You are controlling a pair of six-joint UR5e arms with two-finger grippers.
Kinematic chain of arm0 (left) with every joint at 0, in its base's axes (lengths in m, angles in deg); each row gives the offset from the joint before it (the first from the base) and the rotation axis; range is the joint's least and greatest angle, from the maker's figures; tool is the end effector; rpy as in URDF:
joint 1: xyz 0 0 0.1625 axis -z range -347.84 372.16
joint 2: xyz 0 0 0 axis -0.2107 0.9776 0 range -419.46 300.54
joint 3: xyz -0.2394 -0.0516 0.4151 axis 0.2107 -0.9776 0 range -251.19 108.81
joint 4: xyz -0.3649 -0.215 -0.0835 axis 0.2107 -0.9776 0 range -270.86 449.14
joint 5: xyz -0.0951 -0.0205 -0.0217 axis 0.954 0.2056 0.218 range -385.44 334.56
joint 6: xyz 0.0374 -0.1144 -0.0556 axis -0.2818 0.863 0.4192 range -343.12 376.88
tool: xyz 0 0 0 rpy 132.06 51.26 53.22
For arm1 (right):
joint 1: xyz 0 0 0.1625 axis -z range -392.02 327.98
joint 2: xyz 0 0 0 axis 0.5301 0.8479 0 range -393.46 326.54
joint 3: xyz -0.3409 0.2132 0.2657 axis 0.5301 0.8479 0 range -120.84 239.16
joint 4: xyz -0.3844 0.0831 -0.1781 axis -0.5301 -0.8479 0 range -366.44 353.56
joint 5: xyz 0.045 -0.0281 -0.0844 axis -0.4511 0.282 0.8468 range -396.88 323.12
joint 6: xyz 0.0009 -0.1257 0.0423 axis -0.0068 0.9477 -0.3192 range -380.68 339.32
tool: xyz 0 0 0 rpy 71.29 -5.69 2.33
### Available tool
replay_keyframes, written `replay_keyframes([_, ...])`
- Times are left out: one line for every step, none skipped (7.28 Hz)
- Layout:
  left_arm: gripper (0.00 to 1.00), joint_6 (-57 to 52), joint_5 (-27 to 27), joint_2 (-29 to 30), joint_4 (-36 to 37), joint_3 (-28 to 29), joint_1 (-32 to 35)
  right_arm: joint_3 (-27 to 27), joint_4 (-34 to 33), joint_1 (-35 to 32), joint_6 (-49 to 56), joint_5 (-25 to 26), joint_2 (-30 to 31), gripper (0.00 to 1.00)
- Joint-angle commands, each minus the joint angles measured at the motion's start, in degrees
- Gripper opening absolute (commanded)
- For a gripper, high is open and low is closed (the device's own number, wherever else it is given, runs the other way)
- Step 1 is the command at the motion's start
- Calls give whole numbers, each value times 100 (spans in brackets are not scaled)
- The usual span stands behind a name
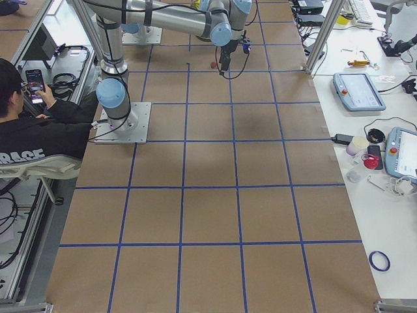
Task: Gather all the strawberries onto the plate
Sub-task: 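Move the left gripper to the last strawberry and grasp it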
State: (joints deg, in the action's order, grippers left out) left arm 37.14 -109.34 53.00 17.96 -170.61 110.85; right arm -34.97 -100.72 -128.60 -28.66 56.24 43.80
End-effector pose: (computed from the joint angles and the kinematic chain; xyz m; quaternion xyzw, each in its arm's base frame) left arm -0.2364 -0.5709 0.2401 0.1060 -0.9864 -0.1231 0.0228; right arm 0.1903 -0.5495 0.3624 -0.0091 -0.9936 -0.1053 0.0407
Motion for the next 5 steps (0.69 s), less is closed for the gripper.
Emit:
replay_keyframes([100, 435, 163, 83, 218, -7, 500, 0, -2, 16, 16, 5, 9, 100])
replay_keyframes([100, 400, 302, 197, 367, -16, 606, 8, 6, 25, 24, 23, 18, 100])
replay_keyframes([98, 382, 486, 311, 490, -16, 642, 17, 6, 51, 33, 145, 44, 100])
replay_keyframes([95, 374, 488, 408, 509, -16, 695, 0, 15, 52, 33, 259, 44, 100])
replay_keyframes([91, 365, 488, 487, 509, -16, 739, 0, -2, 52, 42, 260, 44, 100])
